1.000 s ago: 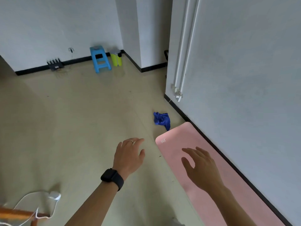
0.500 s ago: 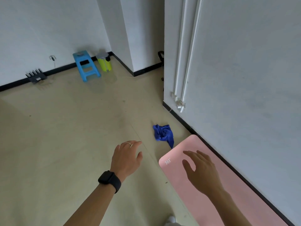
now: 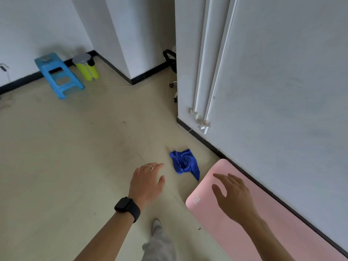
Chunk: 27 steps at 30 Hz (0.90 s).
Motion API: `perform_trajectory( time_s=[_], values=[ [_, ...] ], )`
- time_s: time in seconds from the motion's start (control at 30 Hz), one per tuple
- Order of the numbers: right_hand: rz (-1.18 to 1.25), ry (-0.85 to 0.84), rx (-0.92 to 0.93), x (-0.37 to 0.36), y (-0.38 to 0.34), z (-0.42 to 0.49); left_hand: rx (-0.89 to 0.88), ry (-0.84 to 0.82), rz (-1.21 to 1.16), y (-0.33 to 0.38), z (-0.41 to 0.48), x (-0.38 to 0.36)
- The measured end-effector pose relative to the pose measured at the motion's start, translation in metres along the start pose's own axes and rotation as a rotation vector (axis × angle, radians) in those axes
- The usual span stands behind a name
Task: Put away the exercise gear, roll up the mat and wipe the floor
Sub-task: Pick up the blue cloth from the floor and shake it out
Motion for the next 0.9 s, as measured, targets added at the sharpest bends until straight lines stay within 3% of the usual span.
perform_trajectory(
  time_s=[0.2, 0.9],
  values=[
    [0.025, 0.056, -0.186, -0.015, -0.026, 0.054, -0.149, -0.067, 0.053, -0.028, 0.102, 0.008],
    [0.148, -0.150, -0.537, -0.104, 0.014, 0.235, -0.387, -0.381, 0.204, 0.001, 0.329, -0.073]
  ],
)
Point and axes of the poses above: each hand's wrist, its own z-axis towards the middle knuckle, its own x-axis out of the back of the hand, y = z × x, the point moved 7 cm from there along z, towards the middle knuckle, and after that the axes turned 3 degrees about x, right-handed, at the moved point
